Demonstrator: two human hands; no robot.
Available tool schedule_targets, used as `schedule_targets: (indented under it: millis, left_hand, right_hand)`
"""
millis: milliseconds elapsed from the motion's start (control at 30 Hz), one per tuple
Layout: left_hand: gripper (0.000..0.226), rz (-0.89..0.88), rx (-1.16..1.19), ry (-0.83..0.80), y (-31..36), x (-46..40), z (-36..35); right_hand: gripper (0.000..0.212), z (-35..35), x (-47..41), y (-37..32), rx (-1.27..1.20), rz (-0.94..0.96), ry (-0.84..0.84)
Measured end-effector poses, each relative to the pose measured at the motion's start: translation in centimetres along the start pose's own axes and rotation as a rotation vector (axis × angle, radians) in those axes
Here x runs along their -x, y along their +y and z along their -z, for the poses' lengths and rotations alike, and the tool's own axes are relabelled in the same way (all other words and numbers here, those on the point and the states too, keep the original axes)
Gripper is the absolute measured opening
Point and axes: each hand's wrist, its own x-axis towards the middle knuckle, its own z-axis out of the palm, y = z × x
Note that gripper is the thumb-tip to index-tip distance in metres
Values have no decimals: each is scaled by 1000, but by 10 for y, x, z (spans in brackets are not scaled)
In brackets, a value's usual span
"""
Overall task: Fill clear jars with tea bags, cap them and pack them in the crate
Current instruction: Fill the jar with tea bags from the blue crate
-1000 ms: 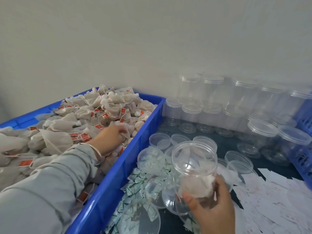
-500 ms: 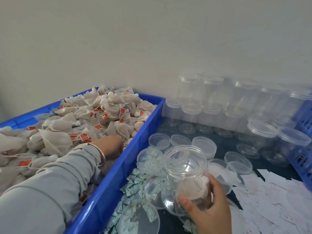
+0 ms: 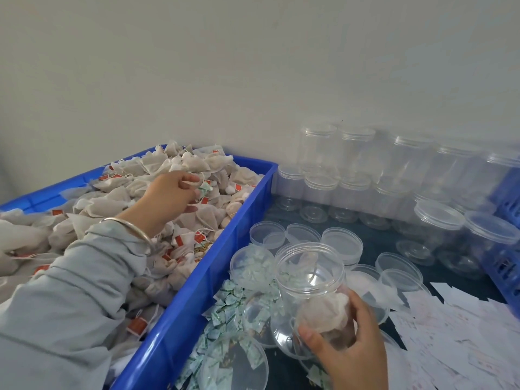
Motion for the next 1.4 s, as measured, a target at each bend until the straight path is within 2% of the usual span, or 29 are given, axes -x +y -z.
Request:
schedule_targets:
  millis: [67,133,200,267,367,433,500,600,700,767,800,833,900,967,1067,1233,1300,1400]
  left_hand:
    - [20,52,138,-86,3,3,-1]
    - [20,65,138,-113,3,3,-2]
    - [15,5,-109,-65,-1,1,-2]
    - [13,-107,-506,-63,-8,1,0]
    - [18,-60,-1001,-340,-25,7,0]
    - [13,34,-1165,-472,-35,10,-3]
    - [9,48,-1209,-430,-38,10,-2]
    - [16,-1,-1164,-256,-36,2,5]
    - [21,-25,-995,-140,-31,-5,9]
    - [22,-43,-726,-61,-21,-5,7]
    - [20,-41,-514,-53,-15,-3,4]
    - [16,-24,-265,-90,-7,1,0]
    - [13,38,211,-278,12,16,-7]
    - [14,37,422,-485,24,32,-13]
    - [13,-19,458,-710,31,50,-26]
    - [15,-112,391,-912,33,71,-45]
    - [11,-166,333,-957,32,76,-49]
    - [17,-202,233,-943,31,77,-50]
  right_hand:
    - [87,0,0,0,4,-3,-6]
    - [88,0,1,1,17,15,-16]
    - [91,0,1,2,31,31,-16]
    - [91,0,1,2,4,23,-13]
    - [92,-1,1,1,20,32,-22]
    - [96,-1,2,2,42,56,-22]
    - [92,-1,1,2,23,63,-20]
    - [93,-1,0,1,-7,54,-28]
    - [95,0,0,2,-3,31,-28]
    - [97,0,0,2,5,36,-27]
    - [99,0,0,3,15,41,-29]
    - [100,0,0,3,25,45,-30]
    - [95,0,1,6,35,50,-31]
    - [96,0,1,7,49,54,-37]
    - [89,0,1,7,48,50,-55]
    - [90,-4,3,7,61,127,-64]
    - [88,-5,3,5,50,144,-58]
    - [88,-5,3,3,-8,128,-47]
